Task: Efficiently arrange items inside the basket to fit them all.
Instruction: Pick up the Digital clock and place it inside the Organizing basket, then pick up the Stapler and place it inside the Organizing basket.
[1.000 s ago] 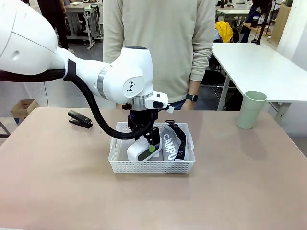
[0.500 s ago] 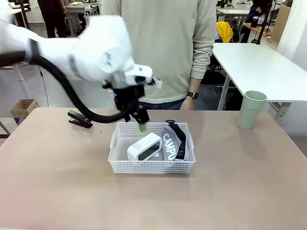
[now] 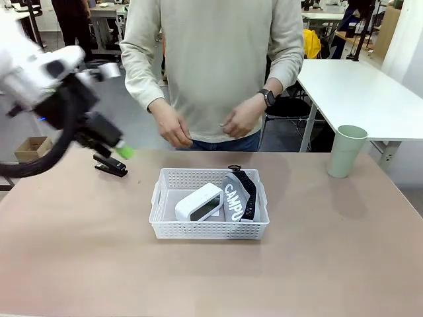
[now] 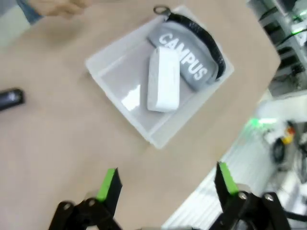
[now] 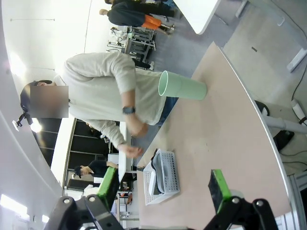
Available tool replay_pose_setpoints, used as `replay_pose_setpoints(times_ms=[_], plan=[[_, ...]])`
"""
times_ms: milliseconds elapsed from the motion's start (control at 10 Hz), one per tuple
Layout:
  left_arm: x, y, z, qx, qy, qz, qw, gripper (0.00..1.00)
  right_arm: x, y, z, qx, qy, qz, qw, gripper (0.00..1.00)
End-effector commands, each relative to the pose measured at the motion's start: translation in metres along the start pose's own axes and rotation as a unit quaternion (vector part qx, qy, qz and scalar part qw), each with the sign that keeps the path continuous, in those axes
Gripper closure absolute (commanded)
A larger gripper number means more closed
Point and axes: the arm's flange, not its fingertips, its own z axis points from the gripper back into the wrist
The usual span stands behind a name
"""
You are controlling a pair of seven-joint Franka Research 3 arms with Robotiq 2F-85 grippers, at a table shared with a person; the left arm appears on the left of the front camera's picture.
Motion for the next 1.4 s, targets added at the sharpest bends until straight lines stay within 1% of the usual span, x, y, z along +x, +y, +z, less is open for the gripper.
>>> replay_pose_setpoints(times_ms=[0,100,200,300,400,500,600,700,800,1300], plan=[[-0.054,0.048,0.029,-0.086,-0.106,0.092,0.986,0.0,-0.001,0.0,0.006,0.012,-0.01,0.013,1.0,0.0],[-0.091,0.084,0.046,-0.125,-0.161,0.177,0.963,0.0,-0.001,0.0,0.006,0.012,-0.01,0.013,1.0,0.0],[-0.123,0.106,0.057,-0.212,-0.176,0.135,0.952,0.0,-0.001,0.0,0.006,0.012,-0.01,0.013,1.0,0.0],[-0.157,0.133,0.07,-0.239,-0.194,0.185,0.933,0.0,-0.001,0.0,0.006,0.012,-0.01,0.013,1.0,0.0],[-0.195,0.154,0.082,-0.293,-0.239,0.158,0.912,0.0,-0.001,0.0,0.006,0.012,-0.01,0.013,1.0,0.0],[-0.235,0.173,0.089,-0.307,-0.285,0.19,0.888,0.0,-0.001,0.0,0.006,0.012,-0.01,0.013,1.0,0.0],[-0.258,0.191,0.085,-0.32,-0.305,0.218,0.87,0.0,-0.001,0.0,0.006,0.012,-0.01,0.013,1.0,0.0],[-0.264,0.201,0.075,-0.319,-0.313,0.231,0.864,0.0,-0.001,0.0,0.006,0.012,-0.01,0.013,1.0,0.0],[-0.248,0.17,0.102,-0.294,-0.293,0.209,0.885,0.0,-0.001,0.0,0.006,0.012,-0.01,0.013,1.0,0.0],[-0.248,0.17,0.102,-0.294,-0.293,0.209,0.885,0.0,-0.001,0.0,0.006,0.012,-0.01,0.013,1.0,0.0]])
